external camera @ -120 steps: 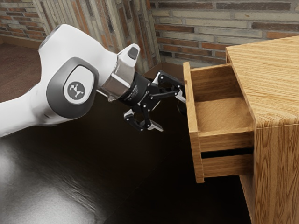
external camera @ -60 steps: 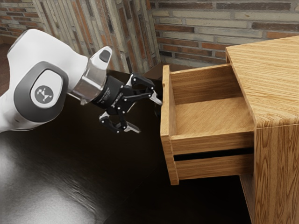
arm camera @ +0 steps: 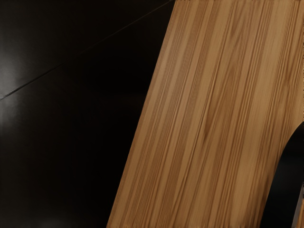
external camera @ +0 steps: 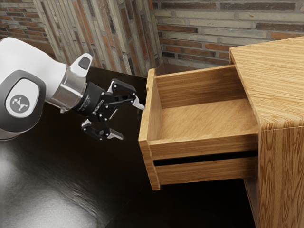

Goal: Pull the drawer handle with one arm to open the drawer

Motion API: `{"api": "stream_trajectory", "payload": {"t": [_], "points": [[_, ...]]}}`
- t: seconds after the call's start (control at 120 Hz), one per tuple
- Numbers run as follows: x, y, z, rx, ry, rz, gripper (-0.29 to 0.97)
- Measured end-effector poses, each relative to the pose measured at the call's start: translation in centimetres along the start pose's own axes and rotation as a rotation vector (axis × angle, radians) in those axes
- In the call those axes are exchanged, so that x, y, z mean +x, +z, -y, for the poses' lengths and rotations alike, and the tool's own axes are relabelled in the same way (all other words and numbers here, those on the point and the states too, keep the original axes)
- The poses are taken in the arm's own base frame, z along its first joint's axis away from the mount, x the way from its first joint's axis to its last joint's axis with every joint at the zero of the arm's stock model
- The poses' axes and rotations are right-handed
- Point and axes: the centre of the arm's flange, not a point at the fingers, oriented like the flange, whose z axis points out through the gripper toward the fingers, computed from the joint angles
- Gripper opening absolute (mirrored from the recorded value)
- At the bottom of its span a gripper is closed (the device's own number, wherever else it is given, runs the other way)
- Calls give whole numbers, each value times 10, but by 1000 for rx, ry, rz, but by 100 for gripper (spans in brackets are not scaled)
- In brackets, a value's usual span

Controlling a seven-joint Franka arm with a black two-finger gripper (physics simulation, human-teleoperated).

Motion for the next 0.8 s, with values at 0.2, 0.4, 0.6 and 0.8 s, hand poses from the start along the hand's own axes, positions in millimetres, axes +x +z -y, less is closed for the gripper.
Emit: {"api": "stream_trajectory", "payload": {"t": [0.2,0.4,0.6,0.8], "points": [[8,-19,21,-14,-15,-9,68],[15,-30,35,-19,-24,-15,68],[18,-42,47,-27,-29,-18,68],[-66,-273,-37,-142,364,-346,68]]}}
